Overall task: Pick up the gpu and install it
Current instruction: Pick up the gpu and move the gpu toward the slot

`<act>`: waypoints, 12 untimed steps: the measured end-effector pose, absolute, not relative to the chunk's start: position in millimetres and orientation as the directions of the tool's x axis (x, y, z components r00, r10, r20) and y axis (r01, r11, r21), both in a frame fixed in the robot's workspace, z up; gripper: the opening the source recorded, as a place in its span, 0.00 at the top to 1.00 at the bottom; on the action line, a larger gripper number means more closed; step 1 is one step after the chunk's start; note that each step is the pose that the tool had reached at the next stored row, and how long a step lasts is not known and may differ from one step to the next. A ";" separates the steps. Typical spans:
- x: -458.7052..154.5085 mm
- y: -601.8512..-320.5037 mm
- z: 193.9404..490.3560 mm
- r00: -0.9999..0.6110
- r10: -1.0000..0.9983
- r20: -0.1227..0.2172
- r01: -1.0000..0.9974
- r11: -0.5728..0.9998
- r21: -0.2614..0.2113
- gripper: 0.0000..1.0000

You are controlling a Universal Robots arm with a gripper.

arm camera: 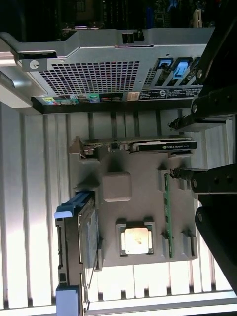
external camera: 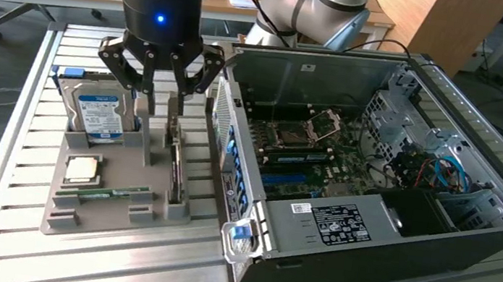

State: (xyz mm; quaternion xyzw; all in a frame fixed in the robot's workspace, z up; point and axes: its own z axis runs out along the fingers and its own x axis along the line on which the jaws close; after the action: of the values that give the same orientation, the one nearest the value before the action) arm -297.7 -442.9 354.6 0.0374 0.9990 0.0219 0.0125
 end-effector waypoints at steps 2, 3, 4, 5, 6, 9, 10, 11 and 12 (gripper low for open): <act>-297.7 -442.9 354.6 -0.997 0.075 -0.023 0.074 0.996 0.045 0.57; -297.7 -442.9 354.5 -0.997 0.075 -0.023 0.074 0.996 0.045 0.57; -297.7 -442.9 354.0 -0.997 0.075 -0.024 0.074 0.996 0.045 0.57; -297.7 -442.9 353.1 -0.997 0.075 -0.024 0.074 0.996 0.045 0.57; -297.7 -442.9 351.9 -0.997 0.075 -0.023 0.074 0.996 0.045 0.57; -297.8 -442.9 347.3 -0.997 0.075 -0.023 0.074 0.996 0.045 0.57; -297.7 -442.9 346.0 -0.997 0.075 -0.023 0.074 0.996 0.045 0.57; -297.7 -442.9 345.5 -0.997 0.075 -0.023 0.074 0.996 0.045 0.57; -297.7 -442.9 345.6 -0.997 0.075 -0.023 0.074 0.996 0.045 0.57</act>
State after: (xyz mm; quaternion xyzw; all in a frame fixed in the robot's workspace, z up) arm -297.7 -442.9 345.6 0.0374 0.9990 0.0219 0.0124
